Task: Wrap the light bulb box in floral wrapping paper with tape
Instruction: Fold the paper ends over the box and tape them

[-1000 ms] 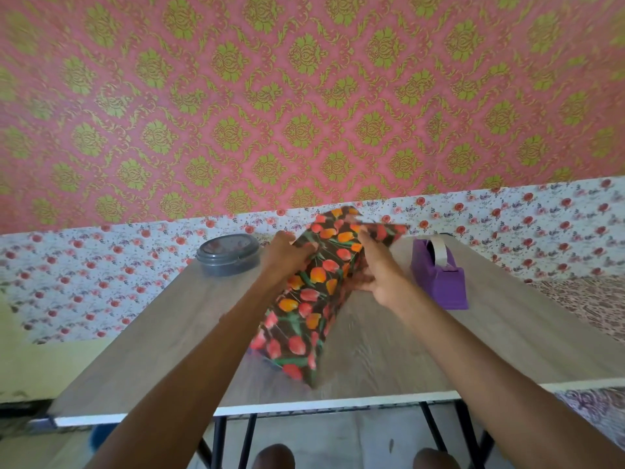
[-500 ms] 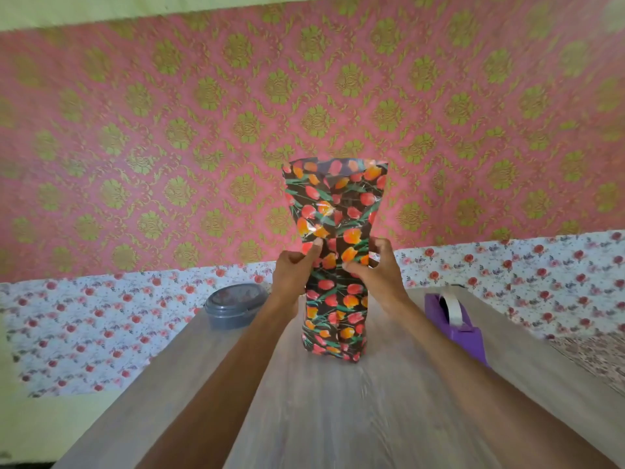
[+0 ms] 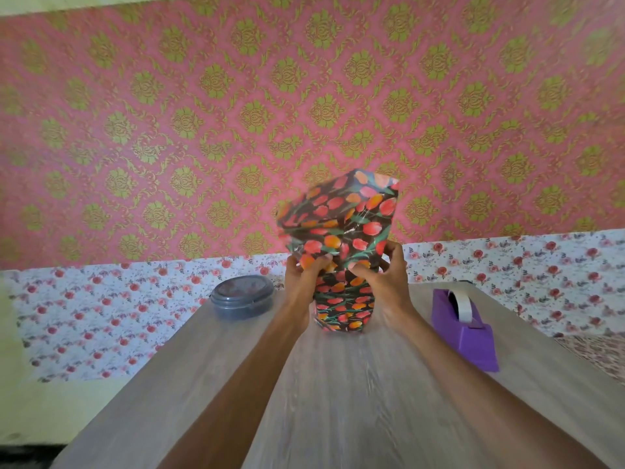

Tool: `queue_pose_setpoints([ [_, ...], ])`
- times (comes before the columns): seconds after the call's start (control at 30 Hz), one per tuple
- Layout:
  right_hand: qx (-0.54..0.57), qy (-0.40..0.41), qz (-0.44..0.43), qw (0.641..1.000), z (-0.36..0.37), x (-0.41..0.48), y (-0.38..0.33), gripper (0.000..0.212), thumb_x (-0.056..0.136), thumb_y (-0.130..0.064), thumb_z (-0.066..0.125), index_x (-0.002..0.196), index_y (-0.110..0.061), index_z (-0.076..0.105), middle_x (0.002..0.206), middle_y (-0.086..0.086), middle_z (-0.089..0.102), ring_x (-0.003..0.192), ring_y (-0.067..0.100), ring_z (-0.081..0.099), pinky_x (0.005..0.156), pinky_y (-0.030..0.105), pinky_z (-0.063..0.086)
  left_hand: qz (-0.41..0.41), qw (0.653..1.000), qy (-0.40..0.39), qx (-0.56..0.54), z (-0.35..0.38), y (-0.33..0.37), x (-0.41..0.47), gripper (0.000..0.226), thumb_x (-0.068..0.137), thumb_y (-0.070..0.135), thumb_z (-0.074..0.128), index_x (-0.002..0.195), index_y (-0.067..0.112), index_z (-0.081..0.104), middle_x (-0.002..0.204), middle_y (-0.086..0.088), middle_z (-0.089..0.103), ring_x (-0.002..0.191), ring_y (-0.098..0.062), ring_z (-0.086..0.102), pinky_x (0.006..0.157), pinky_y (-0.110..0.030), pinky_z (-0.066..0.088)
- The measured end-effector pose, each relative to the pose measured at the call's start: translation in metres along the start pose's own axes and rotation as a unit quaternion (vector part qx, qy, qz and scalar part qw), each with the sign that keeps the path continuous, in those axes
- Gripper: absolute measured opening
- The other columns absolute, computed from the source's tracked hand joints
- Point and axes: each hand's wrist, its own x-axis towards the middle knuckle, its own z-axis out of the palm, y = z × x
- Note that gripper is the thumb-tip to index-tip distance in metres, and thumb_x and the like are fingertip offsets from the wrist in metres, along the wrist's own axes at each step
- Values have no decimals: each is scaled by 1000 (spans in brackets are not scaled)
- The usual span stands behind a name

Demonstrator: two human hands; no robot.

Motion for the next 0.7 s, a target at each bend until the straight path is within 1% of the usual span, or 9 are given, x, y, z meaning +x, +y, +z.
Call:
queue_pose_setpoints([
  [0.1, -35, -37, -17, 999, -6, -2, 6, 60, 65, -6, 85, 113, -27, 55, 103, -7, 66, 99, 10, 66, 80, 30, 56, 3, 1000, -14, 2, -8, -13, 1, 24, 86, 27, 73, 105, 32, 59, 86, 14, 74, 80, -7, 71, 75, -34, 55],
  [0.2, -45, -62, -12, 997, -10, -3, 14, 61, 68, -3, 83, 118, -23, 55, 103, -8, 68, 97, 8, 67, 81, 24, 55, 7, 1000, -6, 4, -12, -23, 0, 22, 85, 25, 75, 97, 33, 58, 78, 20, 73, 73, 1, 70, 65, -27, 56],
  [0.27, -44, -72, -3, 996, -13, -2, 21, 62, 66, -16, 86, 119, -26, 55, 106, -7, 70, 100, 10, 68, 85, 31, 55, 16, 1000, 1, 14, -12, -29, 0, 27, 82, 26, 79, 102, 32, 61, 86, 13, 75, 77, -4, 72, 60, -22, 57],
  [0.33, -30, -63, 8, 998, -13, -4, 23, 53, 74, -32, 83, 120, -27, 57, 109, -8, 70, 103, 10, 67, 89, 34, 54, 24, 999, 6, 35, -11, -34, 0, 40, 76, 35, 82, 110, 28, 62, 98, 5, 76, 88, -11, 73, 69, -26, 59],
  [0.4, -2, -25, 29, 999, -13, -4, 24, 30, 86, -43, 72, 110, -27, 60, 104, -8, 69, 101, 10, 66, 90, 34, 52, 27, 998, 9, 54, -9, -39, 0, 54, 74, 45, 81, 118, 29, 56, 109, 4, 72, 97, -13, 71, 80, -35, 59],
  [0.47, -8, 28, 47, 998, -12, -2, 24, 23, 91, -47, 64, 94, -24, 60, 93, -7, 66, 93, 12, 63, 81, 30, 49, 39, 997, 0, 61, -9, -44, -1, 56, 77, 50, 77, 121, 31, 49, 112, 4, 69, 102, -14, 68, 86, -41, 58],
  [0.57, -90, 90, 37, 991, -13, 0, 29, 27, 88, -39, 70, 92, -15, 58, 91, -1, 68, 86, 17, 66, 75, 30, 54, 40, 997, -33, 63, -9, -50, -5, 61, 76, 53, 74, 127, 32, 48, 111, 7, 69, 105, -16, 68, 89, -44, 57],
  [0.63, -124, 112, 34, 985, -14, -2, 29, 20, 88, -26, 72, 91, -14, 55, 91, -2, 66, 76, 12, 63, 59, 10, 48, 31, 996, -54, 65, -10, -53, -7, 58, 79, 47, 74, 129, 32, 49, 108, 13, 69, 106, -15, 67, 90, -41, 56],
  [0.7, -149, 113, 24, 982, -16, -4, 30, 17, 89, -21, 70, 93, -14, 55, 89, -3, 63, 72, 6, 60, 53, 6, 41, 26, 996, -64, 63, -12, -57, -8, 57, 81, 42, 74, 131, 31, 48, 107, 15, 69, 106, -13, 67, 87, -36, 56],
])
